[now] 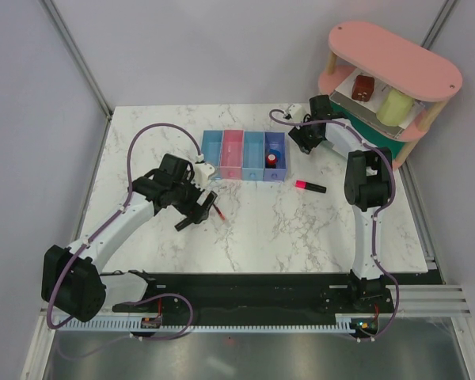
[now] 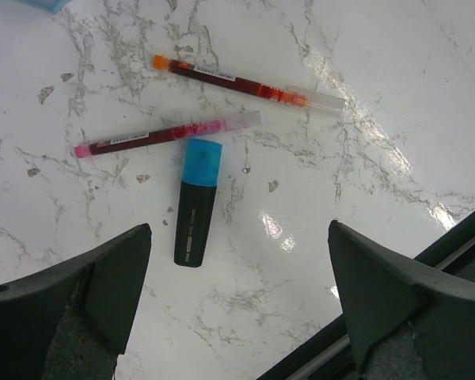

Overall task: Sort the stationery into containers
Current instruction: Pick up the stapler from the center of the board, then place the stapler in the storage box.

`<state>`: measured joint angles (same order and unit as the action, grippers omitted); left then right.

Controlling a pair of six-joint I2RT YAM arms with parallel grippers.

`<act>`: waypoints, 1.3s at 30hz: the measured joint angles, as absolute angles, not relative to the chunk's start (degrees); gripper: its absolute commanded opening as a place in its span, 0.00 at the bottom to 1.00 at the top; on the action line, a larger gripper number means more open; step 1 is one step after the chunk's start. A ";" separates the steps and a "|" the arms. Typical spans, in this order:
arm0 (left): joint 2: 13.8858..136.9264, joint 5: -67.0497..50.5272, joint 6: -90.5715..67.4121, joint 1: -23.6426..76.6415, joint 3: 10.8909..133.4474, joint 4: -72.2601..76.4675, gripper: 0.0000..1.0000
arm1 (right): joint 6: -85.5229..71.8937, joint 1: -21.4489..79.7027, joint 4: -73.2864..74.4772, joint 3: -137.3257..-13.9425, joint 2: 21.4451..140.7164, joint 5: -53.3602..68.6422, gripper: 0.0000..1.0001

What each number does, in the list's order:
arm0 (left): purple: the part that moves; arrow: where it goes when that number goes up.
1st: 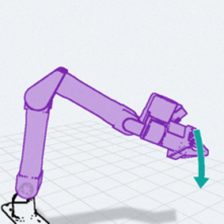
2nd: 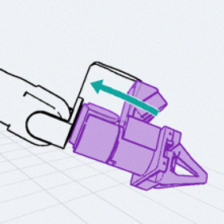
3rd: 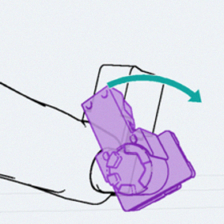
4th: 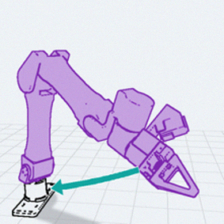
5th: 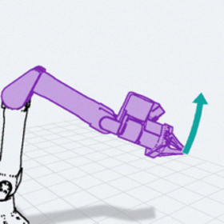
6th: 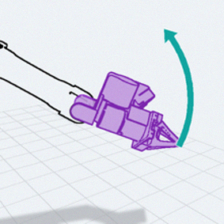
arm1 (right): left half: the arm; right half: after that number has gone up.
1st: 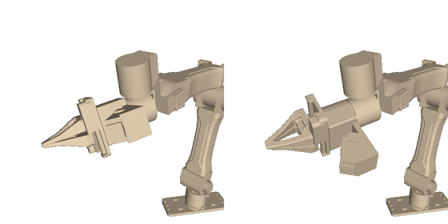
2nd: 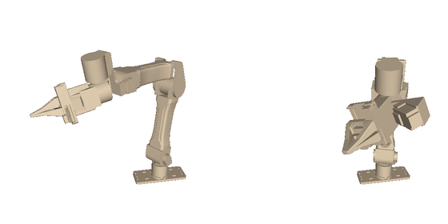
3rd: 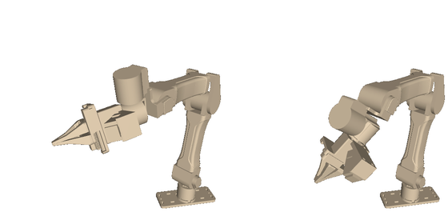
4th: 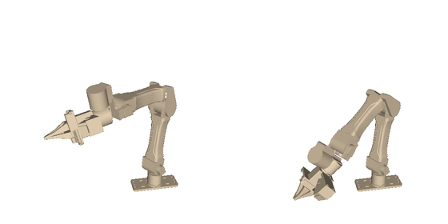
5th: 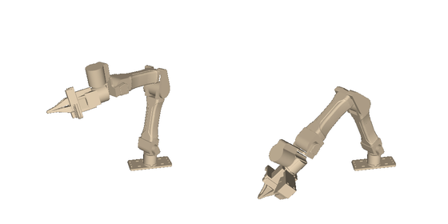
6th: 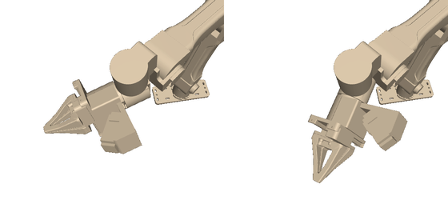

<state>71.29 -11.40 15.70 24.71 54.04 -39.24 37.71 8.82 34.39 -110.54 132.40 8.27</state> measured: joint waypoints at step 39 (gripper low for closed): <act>64.77 -2.55 18.04 23.94 54.02 -42.33 1.00 | 29.65 22.15 38.35 -113.93 114.63 16.16 0.17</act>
